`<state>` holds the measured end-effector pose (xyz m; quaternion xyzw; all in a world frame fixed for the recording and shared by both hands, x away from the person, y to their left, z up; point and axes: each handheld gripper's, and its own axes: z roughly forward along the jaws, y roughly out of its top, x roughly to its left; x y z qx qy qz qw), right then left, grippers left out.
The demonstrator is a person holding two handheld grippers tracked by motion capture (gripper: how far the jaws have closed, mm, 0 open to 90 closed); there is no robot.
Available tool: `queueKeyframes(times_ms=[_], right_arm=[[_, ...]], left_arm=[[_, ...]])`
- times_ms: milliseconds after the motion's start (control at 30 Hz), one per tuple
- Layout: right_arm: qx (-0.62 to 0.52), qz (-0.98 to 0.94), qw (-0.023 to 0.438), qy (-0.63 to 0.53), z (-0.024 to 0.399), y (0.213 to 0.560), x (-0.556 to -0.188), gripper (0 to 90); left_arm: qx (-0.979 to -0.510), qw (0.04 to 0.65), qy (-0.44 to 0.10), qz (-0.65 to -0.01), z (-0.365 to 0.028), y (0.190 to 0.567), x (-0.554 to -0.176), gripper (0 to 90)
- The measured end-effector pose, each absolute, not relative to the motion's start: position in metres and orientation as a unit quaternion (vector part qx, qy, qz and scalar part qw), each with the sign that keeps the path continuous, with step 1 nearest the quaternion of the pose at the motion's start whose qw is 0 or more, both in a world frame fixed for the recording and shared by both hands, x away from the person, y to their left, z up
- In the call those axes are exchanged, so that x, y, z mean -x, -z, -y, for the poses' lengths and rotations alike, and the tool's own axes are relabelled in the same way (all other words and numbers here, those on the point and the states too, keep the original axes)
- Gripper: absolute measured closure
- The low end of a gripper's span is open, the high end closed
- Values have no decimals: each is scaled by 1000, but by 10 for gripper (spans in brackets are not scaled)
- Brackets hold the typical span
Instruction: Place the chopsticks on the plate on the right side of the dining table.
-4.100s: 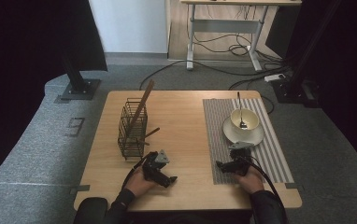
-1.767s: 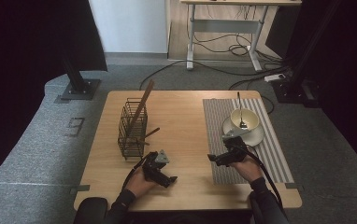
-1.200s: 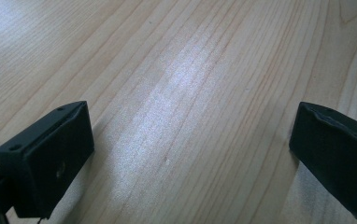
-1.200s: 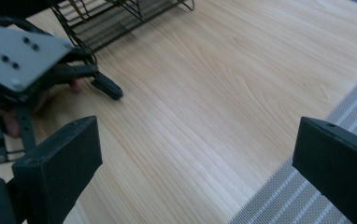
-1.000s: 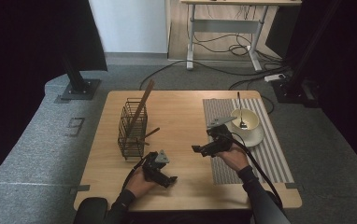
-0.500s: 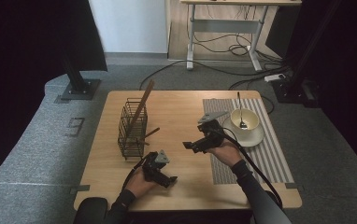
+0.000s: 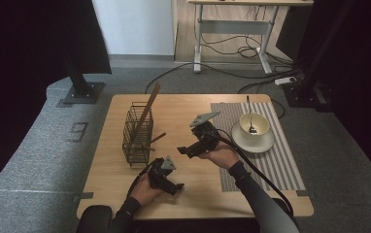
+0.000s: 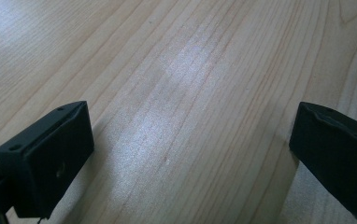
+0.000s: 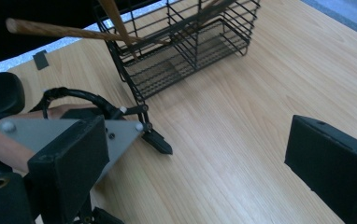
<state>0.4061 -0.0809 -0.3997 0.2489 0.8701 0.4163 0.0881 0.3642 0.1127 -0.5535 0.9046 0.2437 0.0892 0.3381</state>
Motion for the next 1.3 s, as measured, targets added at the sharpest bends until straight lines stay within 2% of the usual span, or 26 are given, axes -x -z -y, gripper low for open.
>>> queueKeyframes(times_ms=[233,533,767,867,1200,1267,1300], right_arm=[[-231,-874,75,-421,64,393,-408,72],[-206,-882,74,-417,45,387,-411,185],[-194,-887,73,-413,29,386,-415,310],[-186,-888,68,-415,23,386,-416,394],[-169,-893,66,-412,5,389,-417,562],[-169,-891,63,-418,3,390,-418,630],[-169,-891,63,-418,3,390,-418,630]], left_arm=[[-905,338,-88,-244,-113,553,-364,0],[-904,339,-88,-245,-112,554,-364,0],[-904,338,-88,-245,-113,554,-364,0],[-904,338,-89,-245,-113,554,-364,0],[-905,337,-89,-245,-113,553,-364,0],[-905,337,-88,-245,-113,553,-364,0],[-905,337,-88,-245,-113,553,-364,0]])
